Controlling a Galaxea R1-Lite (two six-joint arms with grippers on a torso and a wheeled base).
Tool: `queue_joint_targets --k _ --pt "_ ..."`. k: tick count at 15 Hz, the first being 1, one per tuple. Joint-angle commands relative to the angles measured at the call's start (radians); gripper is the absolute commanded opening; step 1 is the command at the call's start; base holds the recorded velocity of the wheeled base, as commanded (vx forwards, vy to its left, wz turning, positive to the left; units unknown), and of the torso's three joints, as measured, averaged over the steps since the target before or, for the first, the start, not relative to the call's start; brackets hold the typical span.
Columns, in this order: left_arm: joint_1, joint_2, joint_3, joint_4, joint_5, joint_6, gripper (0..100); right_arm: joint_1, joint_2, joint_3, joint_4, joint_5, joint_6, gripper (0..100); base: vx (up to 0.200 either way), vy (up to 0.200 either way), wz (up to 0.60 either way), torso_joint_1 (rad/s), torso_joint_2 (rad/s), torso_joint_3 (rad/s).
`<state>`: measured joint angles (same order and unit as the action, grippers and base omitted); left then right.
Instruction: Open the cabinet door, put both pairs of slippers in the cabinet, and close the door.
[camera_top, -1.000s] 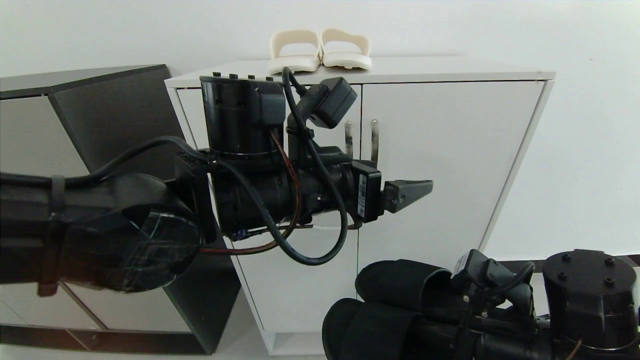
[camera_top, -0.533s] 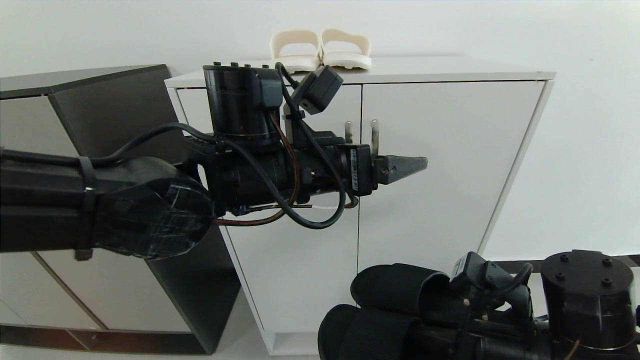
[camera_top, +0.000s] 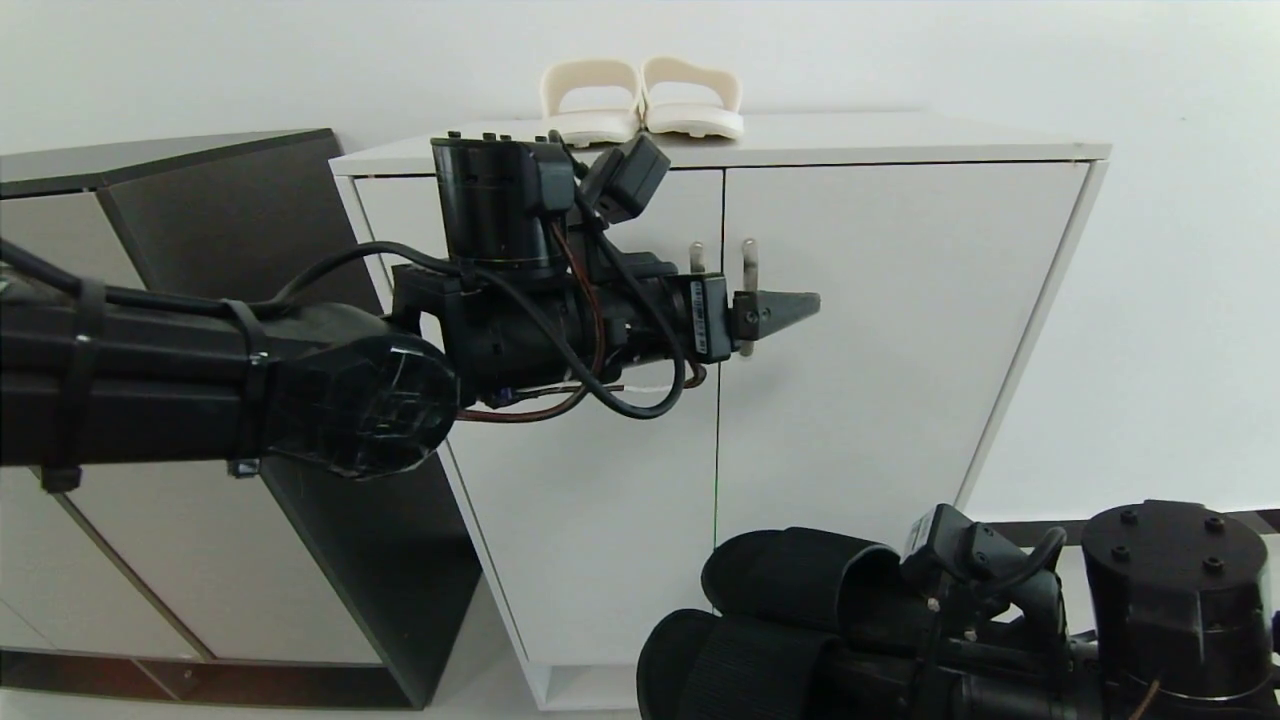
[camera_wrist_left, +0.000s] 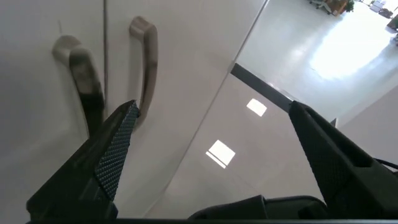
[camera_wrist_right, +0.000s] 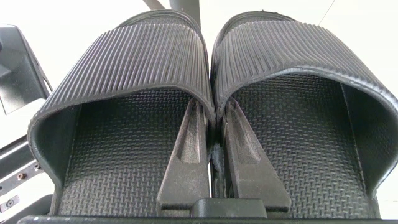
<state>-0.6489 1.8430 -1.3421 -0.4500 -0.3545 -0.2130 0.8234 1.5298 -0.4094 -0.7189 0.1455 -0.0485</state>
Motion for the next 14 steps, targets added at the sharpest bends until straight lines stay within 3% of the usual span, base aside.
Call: queue_joint_targets --k 1,9,10,14 --pt "0.003 0.028 -0.032 0.001 0.003 0.000 100 0.000 0.003 0.000 -0.001 0.000 -0.001 0 0.000 0.000 0.00 0.000 0.00 0.000" --pt "-0.015 0.121 -0.152 0.040 0.009 -0.002 100 0.000 0.001 0.004 -0.001 0.000 -0.002 0 0.000 0.000 0.00 0.000 0.00 0.000" --pt "-0.015 0.121 -0.152 0.040 0.011 -0.002 0 0.000 0.003 0.004 -0.001 0.002 -0.002 0 0.000 0.000 0.00 0.000 0.00 0.000" --pt "-0.015 0.101 -0.137 0.043 0.012 -0.002 0 -0.001 -0.002 0.011 0.004 0.006 -0.001 0 0.000 0.000 0.00 0.000 0.00 0.000"
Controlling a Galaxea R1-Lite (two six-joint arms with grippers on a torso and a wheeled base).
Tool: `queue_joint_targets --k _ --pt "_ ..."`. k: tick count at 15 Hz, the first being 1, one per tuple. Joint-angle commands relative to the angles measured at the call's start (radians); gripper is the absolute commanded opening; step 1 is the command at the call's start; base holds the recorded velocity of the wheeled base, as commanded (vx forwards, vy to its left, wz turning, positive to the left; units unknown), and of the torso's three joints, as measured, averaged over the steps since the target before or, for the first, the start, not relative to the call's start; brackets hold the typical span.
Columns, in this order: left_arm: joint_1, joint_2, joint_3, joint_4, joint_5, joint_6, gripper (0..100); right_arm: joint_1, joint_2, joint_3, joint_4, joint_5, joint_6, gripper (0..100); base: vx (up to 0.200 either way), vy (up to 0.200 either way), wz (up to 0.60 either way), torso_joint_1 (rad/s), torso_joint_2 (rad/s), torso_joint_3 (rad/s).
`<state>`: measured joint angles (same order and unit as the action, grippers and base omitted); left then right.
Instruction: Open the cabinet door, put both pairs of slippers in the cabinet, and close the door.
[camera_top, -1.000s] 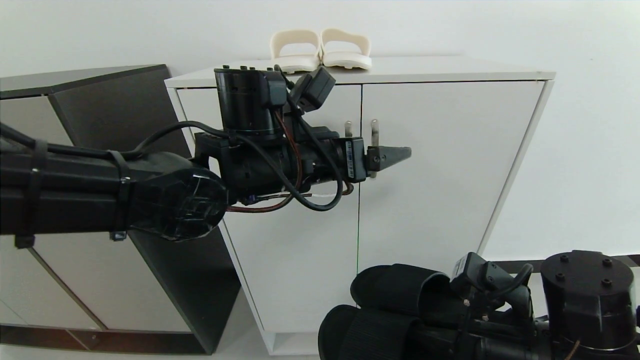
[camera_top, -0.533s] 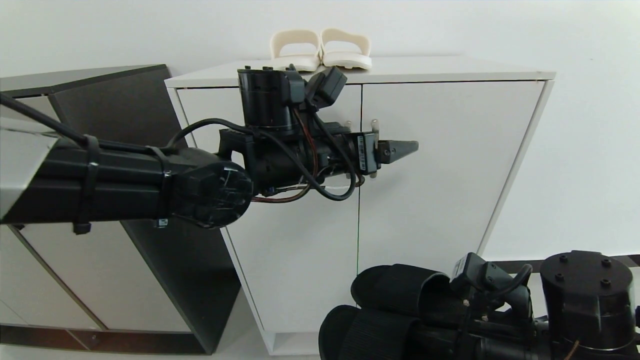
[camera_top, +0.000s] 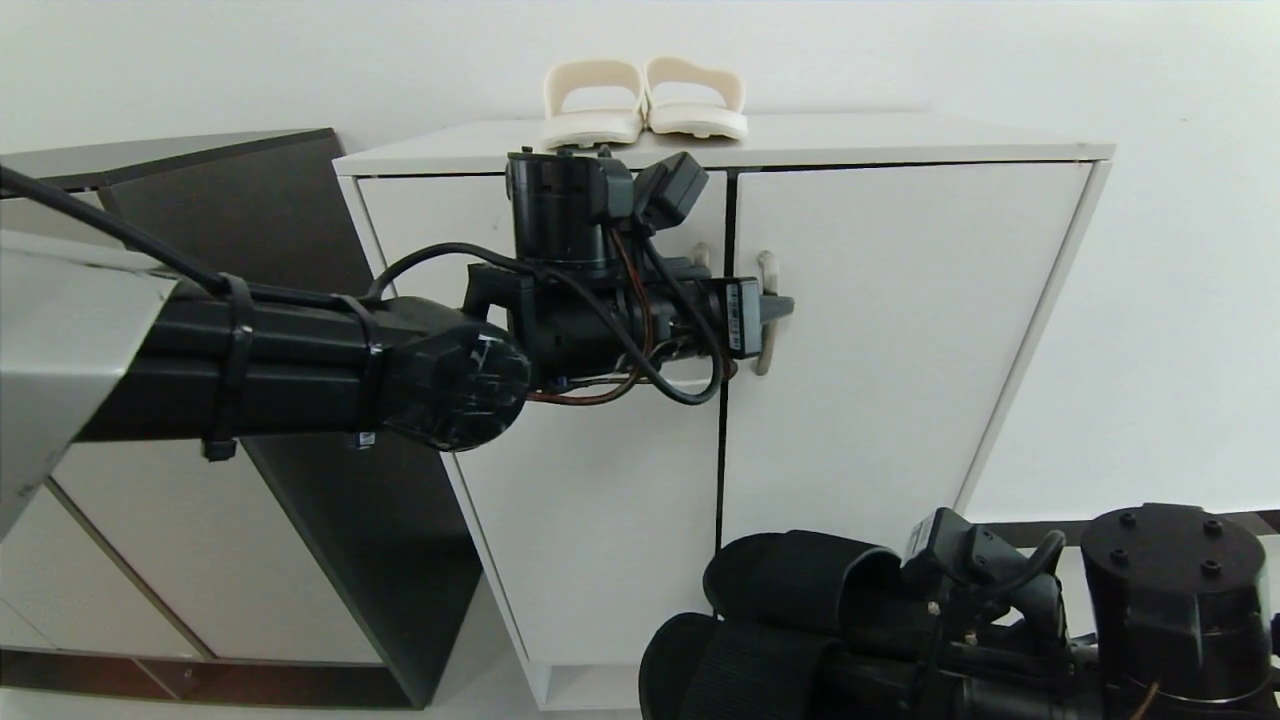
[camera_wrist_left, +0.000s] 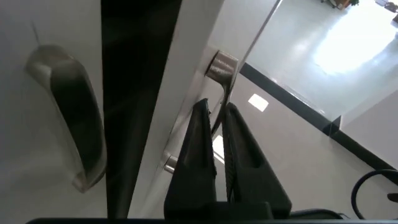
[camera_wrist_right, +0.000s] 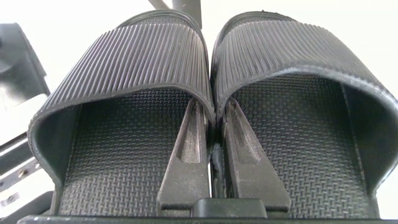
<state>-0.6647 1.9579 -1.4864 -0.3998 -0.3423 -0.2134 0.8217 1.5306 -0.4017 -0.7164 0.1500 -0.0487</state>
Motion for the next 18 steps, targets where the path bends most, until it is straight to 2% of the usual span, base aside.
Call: queue_joint_targets --k 1,5,9,12,13,16,17,18 --pt "-0.004 -0.039 0.035 -0.007 0.000 0.000 0 0.002 -0.003 0.006 0.003 0.013 0.001 0 0.000 0.000 0.00 0.000 0.00 0.000" --pt "-0.065 -0.134 0.175 -0.025 -0.001 0.006 0 0.007 -0.040 0.057 0.003 0.169 -0.003 0 0.000 0.000 0.00 0.000 0.00 0.000" --pt "-0.087 -0.211 0.293 -0.082 0.000 0.009 0 0.024 -0.049 0.058 0.005 0.177 -0.003 0 0.000 0.000 0.00 0.000 0.00 0.000" --pt "-0.099 -0.295 0.391 -0.085 0.017 0.037 0 0.057 -0.049 0.064 0.003 0.175 -0.003 0 0.000 0.000 0.00 0.000 0.00 0.000" --pt "-0.092 -0.309 0.400 -0.085 0.017 0.034 0 0.066 -0.049 0.066 0.003 0.175 -0.003 0 0.000 0.000 0.00 0.000 0.00 0.000" --pt "-0.018 -0.297 0.390 -0.085 0.008 0.031 0 0.073 -0.044 0.067 0.005 0.175 -0.003 0 0.000 0.000 0.00 0.000 0.00 0.000" --pt "0.025 -0.246 0.347 -0.083 -0.012 0.029 0 0.076 -0.044 0.066 0.005 0.175 -0.003 0 0.000 0.000 0.00 0.000 0.00 0.000" --pt "0.034 -0.229 0.327 -0.083 -0.012 0.029 0 0.082 -0.044 0.066 0.005 0.175 -0.003 0 0.000 0.000 0.00 0.000 0.00 0.000"
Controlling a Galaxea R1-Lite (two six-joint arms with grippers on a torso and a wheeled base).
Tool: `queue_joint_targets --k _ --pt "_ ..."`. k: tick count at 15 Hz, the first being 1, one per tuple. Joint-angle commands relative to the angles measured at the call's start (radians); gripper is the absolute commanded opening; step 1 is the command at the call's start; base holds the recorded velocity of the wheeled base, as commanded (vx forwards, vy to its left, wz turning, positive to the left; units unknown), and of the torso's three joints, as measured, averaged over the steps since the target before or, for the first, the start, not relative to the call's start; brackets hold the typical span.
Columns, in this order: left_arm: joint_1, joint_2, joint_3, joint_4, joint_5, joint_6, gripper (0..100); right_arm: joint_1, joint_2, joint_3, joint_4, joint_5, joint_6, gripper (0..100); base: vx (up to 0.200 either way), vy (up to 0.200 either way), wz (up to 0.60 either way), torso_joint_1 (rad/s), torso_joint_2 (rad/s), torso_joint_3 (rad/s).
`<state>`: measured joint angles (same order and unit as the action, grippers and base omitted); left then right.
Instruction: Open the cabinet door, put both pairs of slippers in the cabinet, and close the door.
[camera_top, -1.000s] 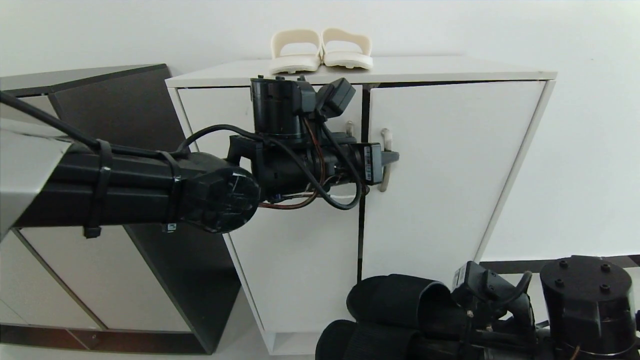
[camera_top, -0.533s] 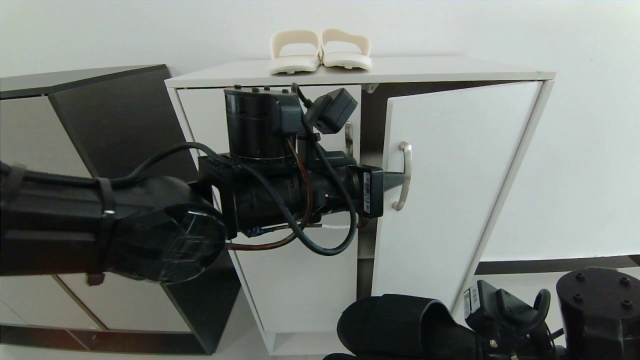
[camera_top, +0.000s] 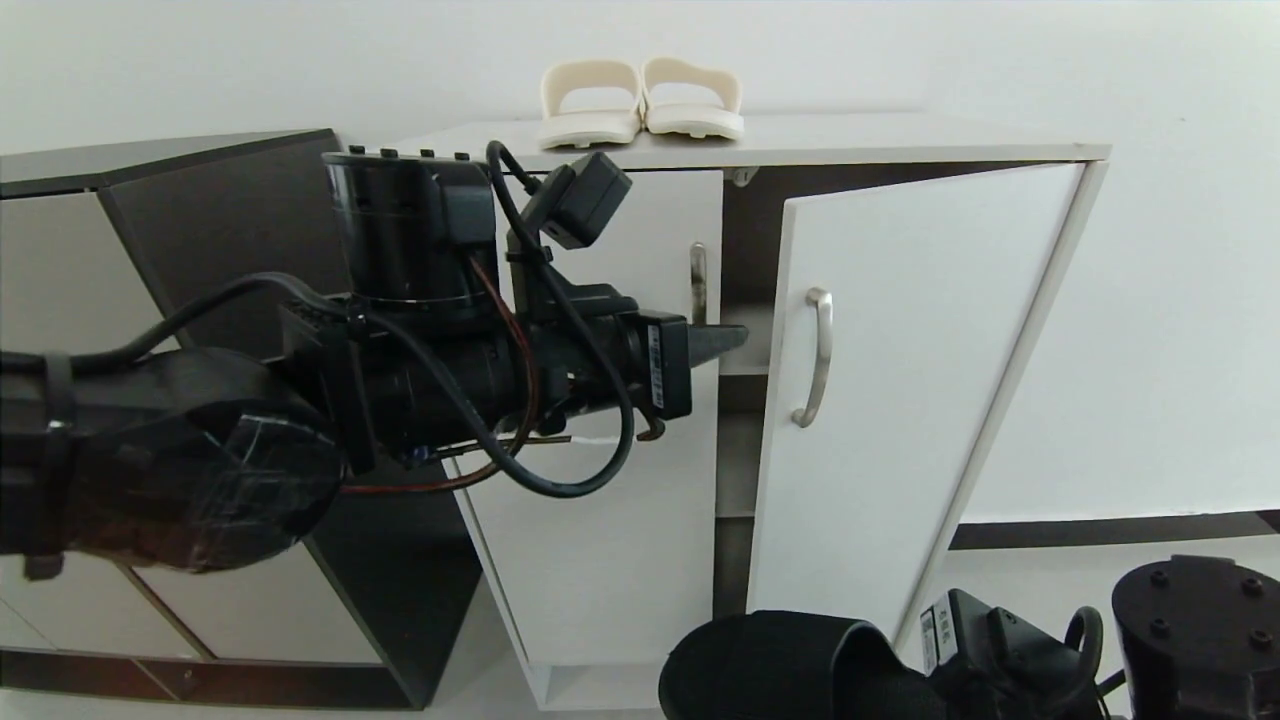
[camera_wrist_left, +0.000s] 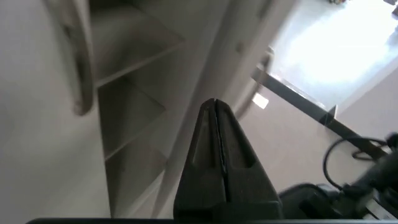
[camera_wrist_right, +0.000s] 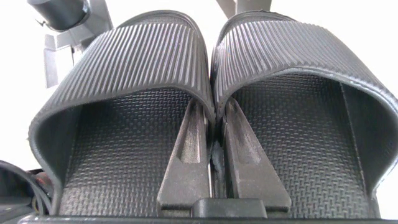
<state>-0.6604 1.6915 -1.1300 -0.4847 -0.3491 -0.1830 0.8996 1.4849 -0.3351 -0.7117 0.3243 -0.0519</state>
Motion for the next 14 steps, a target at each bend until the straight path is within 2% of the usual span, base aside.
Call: queue_joint_targets --k 1,4,7,11,13,14 --pt "0.039 0.080 -0.083 0.005 -0.004 -0.004 0 0.016 0.005 -0.001 0.000 -0.002 0.000 0 0.000 0.000 0.00 0.000 0.00 0.000" --pt "0.039 0.135 -0.174 0.043 -0.005 -0.030 0 0.016 0.018 -0.001 0.000 -0.002 0.000 0 0.000 0.000 0.00 0.000 0.00 0.000" --pt "0.027 0.192 -0.257 0.075 0.007 -0.029 0 0.021 0.023 0.001 0.000 -0.002 0.000 0 0.000 0.000 0.00 0.000 0.00 0.000" --pt "0.019 0.200 -0.269 0.074 0.010 -0.030 0 0.024 0.029 0.007 0.000 -0.001 0.000 0 0.000 0.000 0.00 0.000 0.00 0.000" --pt "0.007 0.198 -0.264 0.072 0.022 -0.033 0 0.039 0.038 0.007 0.000 -0.001 0.003 0 -0.200 0.000 0.00 0.007 0.00 0.002" --pt "-0.013 0.192 -0.258 0.071 0.050 -0.032 0 0.048 0.054 0.013 -0.002 0.001 0.003 0 -0.200 0.000 0.00 0.007 0.00 -0.002"
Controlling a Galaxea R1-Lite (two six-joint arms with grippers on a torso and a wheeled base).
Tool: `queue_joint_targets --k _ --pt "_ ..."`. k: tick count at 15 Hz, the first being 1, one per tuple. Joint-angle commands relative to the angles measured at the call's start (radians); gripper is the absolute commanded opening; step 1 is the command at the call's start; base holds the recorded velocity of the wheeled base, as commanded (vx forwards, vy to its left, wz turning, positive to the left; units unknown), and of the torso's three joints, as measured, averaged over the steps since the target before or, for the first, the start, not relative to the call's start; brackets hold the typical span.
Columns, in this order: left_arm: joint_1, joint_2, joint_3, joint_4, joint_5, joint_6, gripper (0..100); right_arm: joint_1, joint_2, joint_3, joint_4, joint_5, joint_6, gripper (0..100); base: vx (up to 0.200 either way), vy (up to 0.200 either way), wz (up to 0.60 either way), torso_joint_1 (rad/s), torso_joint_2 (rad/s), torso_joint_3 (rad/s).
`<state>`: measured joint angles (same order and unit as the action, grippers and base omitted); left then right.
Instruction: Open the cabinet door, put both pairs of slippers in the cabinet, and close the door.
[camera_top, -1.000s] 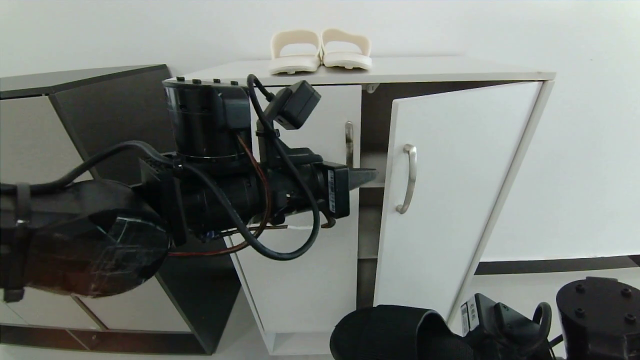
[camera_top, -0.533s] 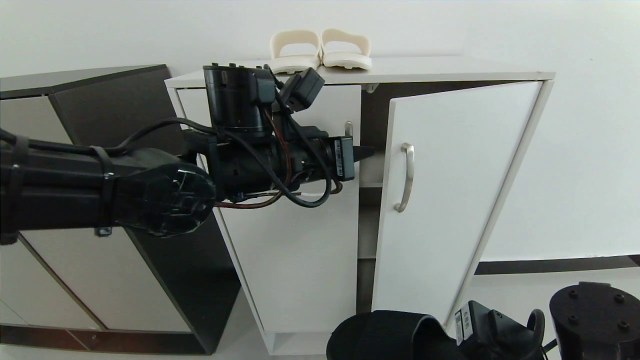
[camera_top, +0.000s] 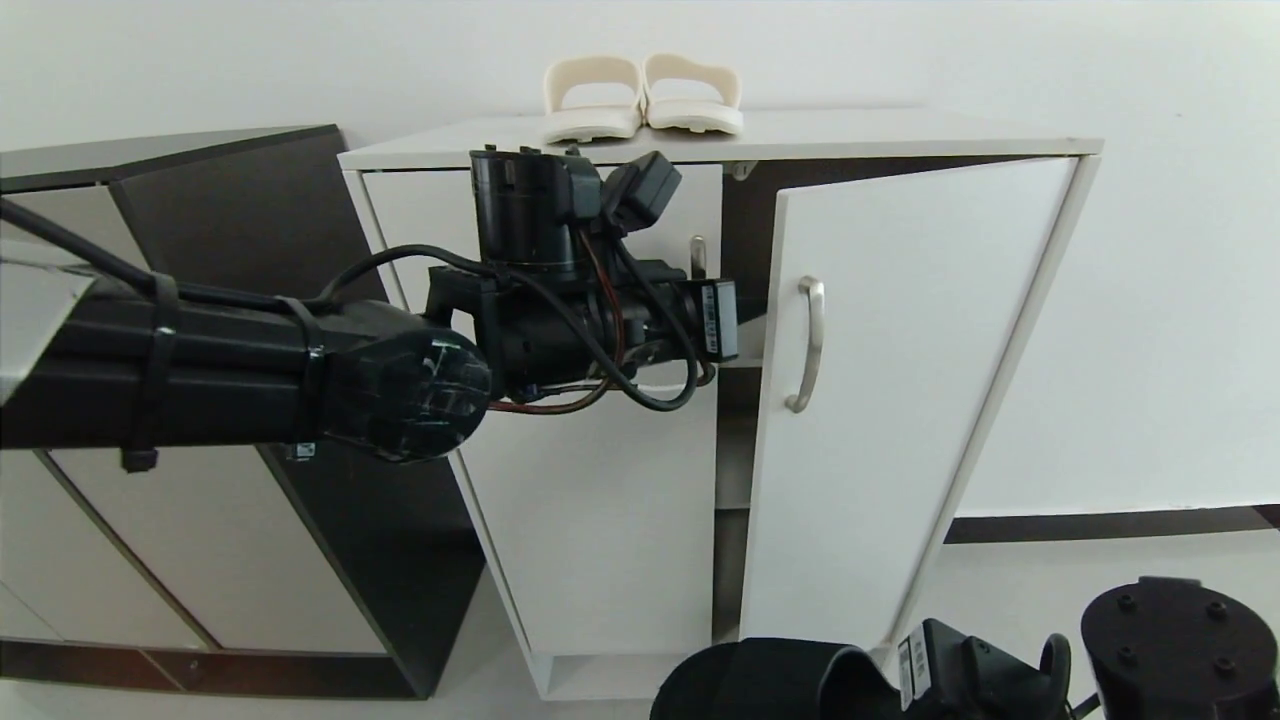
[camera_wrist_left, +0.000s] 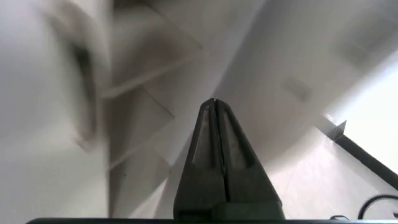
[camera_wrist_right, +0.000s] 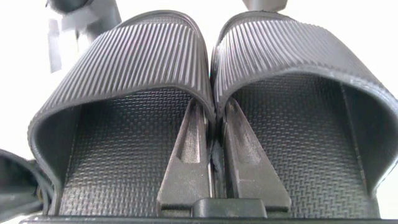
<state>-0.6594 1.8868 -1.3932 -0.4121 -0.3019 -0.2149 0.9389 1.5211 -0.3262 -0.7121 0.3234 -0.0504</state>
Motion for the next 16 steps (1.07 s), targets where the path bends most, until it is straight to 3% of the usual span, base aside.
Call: queue_joint_targets --k 1,3,4,6,8,9,11,12,13,14,16 --pt "-0.051 -0.020 0.033 -0.008 0.050 0.003 0 0.009 0.027 0.015 -0.004 0.003 -0.003 0 -0.200 0.000 0.00 0.002 0.00 0.002" --pt "-0.129 -0.069 0.103 -0.027 0.090 0.008 0 0.021 0.022 0.038 -0.006 0.006 -0.014 0 -0.200 0.000 0.00 -0.002 0.00 0.002" --pt "-0.200 -0.104 0.148 -0.056 0.093 0.015 0 0.035 0.021 0.042 -0.006 0.005 -0.031 0 -0.200 0.000 0.00 0.002 0.00 -0.002" --pt "-0.215 -0.106 0.148 -0.065 0.112 0.015 0 0.032 0.027 0.038 -0.007 0.000 -0.026 0 -0.200 0.000 0.00 0.000 0.01 0.002" --pt "-0.131 -0.112 0.154 -0.126 0.156 0.014 0 -0.034 0.054 -0.037 -0.007 -0.014 0.024 0 0.000 0.000 0.00 0.000 0.00 0.000" --pt "-0.086 -0.127 0.171 -0.177 0.199 0.012 0 -0.052 0.085 -0.094 -0.007 -0.078 0.087 0 0.000 0.000 0.00 0.000 0.00 0.000" --pt "-0.016 -0.187 0.210 -0.209 0.288 0.012 0 -0.054 0.179 -0.200 -0.009 -0.307 0.219 0 0.000 0.000 0.00 0.000 0.00 0.000" --pt "0.024 -0.272 0.264 -0.203 0.366 0.012 0 -0.060 0.248 -0.281 -0.009 -0.471 0.276 0 0.000 0.000 0.00 0.000 0.00 0.000" --pt "0.044 -0.339 0.312 -0.189 0.432 0.017 0 -0.089 0.275 -0.318 -0.007 -0.535 0.282 0 0.000 0.000 0.00 0.000 0.00 0.000" --pt "0.055 -0.456 0.413 -0.140 0.572 0.052 0 -0.132 0.289 -0.355 -0.006 -0.596 0.277 0 0.000 0.000 0.00 0.000 0.00 0.000" --pt "0.055 -0.675 0.614 -0.053 0.759 0.074 0 -0.183 0.281 -0.404 -0.006 -0.664 0.279 0 0.000 0.000 0.00 0.000 0.00 0.000"
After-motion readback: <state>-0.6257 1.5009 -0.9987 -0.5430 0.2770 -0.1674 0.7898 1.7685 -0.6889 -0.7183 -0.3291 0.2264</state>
